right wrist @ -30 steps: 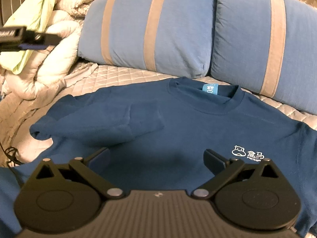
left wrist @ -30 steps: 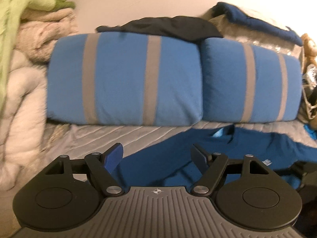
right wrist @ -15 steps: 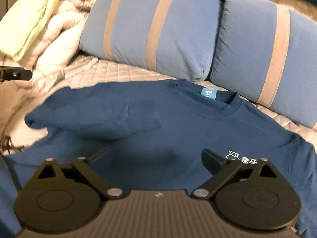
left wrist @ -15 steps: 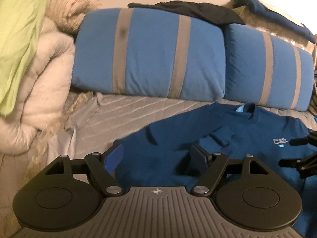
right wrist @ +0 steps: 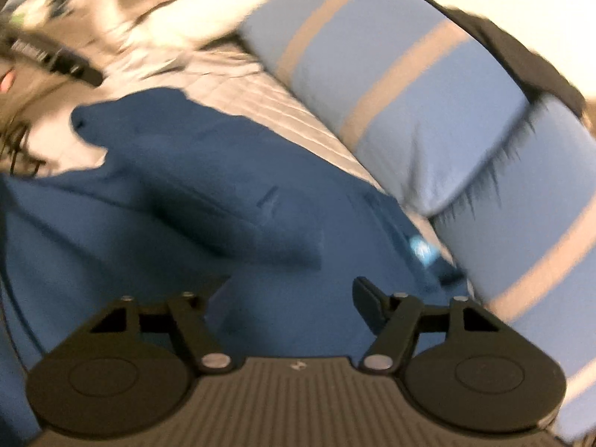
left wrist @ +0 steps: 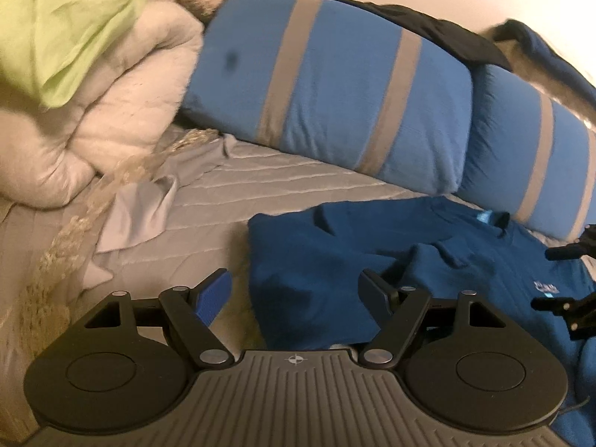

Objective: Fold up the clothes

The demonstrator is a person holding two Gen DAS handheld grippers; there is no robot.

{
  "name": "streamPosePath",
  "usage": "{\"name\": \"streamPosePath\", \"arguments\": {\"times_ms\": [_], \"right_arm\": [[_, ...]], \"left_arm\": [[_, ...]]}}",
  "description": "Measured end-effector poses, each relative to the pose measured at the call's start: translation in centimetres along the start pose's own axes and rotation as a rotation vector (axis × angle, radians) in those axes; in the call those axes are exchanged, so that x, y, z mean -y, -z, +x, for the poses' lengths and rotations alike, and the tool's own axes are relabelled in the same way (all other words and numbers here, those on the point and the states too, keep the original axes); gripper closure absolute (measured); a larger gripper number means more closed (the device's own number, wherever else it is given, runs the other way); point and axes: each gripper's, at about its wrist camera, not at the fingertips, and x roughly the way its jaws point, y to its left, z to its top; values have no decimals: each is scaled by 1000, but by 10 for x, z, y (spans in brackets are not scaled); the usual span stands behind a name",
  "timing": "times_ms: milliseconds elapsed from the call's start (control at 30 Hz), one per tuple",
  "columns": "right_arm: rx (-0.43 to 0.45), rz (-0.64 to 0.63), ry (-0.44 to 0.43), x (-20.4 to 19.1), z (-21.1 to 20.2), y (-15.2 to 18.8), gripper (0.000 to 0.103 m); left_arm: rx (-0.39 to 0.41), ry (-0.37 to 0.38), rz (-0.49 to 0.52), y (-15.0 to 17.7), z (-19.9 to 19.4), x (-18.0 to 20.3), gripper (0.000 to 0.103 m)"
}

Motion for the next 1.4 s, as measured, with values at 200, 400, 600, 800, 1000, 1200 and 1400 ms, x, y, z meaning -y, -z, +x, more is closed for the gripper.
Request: {"name": "streamPosePath", "arguments": {"times_ms": [200, 400, 600, 800, 1000, 1200, 1400], "right_arm": [[8, -178, -58, -16, 27, -22, 28], [25, -222, -140, -23, 46, -39, 34], [20, -257, -186, -25, 63, -46, 35], [0, -252, -273, -21, 69, -48, 66], [-3, -266, -231, -27, 50, -43, 95], [-6, -287, -217, -41, 19, -30, 97], [-1, -332, -258, -57, -5, -14, 70]], "left_arm": [[22, -58, -27, 14, 1, -4, 28], [74, -112, -46, 24, -1, -7, 28], [130, -172, -29, 32, -3, -4, 28], [154, -209, 40, 35, -7, 5, 28], [151, -224, 109, 36, -12, 14, 28], [68, -121, 28, 24, -20, 1, 28], [43, -97, 31, 17, -27, 0, 28]]}}
